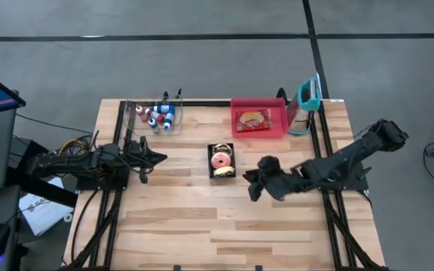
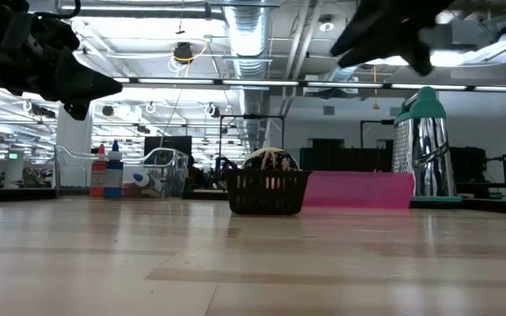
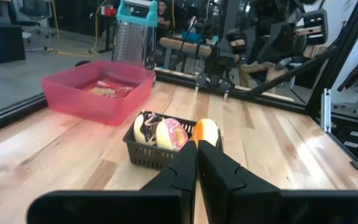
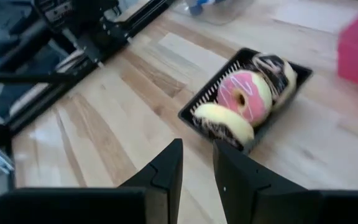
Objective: Pick & Place Food Item
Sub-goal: Return to Home Position
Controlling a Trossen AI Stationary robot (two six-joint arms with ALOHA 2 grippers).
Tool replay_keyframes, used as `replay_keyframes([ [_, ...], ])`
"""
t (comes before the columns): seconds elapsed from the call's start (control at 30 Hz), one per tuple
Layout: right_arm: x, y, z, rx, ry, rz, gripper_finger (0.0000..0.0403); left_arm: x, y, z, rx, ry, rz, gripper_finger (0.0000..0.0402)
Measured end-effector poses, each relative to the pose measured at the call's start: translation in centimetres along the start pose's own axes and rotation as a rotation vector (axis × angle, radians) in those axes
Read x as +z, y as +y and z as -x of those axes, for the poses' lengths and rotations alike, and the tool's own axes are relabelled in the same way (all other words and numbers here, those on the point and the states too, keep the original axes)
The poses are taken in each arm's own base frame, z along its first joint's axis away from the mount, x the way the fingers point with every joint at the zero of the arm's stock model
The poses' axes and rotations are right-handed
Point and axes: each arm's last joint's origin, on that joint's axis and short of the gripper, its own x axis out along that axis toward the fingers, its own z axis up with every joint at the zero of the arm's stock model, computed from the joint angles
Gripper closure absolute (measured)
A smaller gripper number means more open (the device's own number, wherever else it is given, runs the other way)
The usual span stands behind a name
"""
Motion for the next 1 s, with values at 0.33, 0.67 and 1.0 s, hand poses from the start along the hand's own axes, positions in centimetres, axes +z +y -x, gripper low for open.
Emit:
replay_keyframes([
  [0.33, 2.4, -5.0, -5.7, 0.421, 0.062, 0.180, 0.0321, -0.4, 0.0, -0.4, 0.010, 0.052, -0.008, 0.0390],
  [0.67, -1.5, -11.6, -3.1, 0.555, 0.002, 0.312, 0.0321, -0.6, 0.0, -0.7, 0.015, 0.083, -0.012, 0.0389],
  [1.0, -4.9, -15.6, -0.1, 0.617, -0.127, 0.356, 0.0321, -0.8, 0.0, -0.9, 0.020, 0.109, -0.016, 0.0389],
])
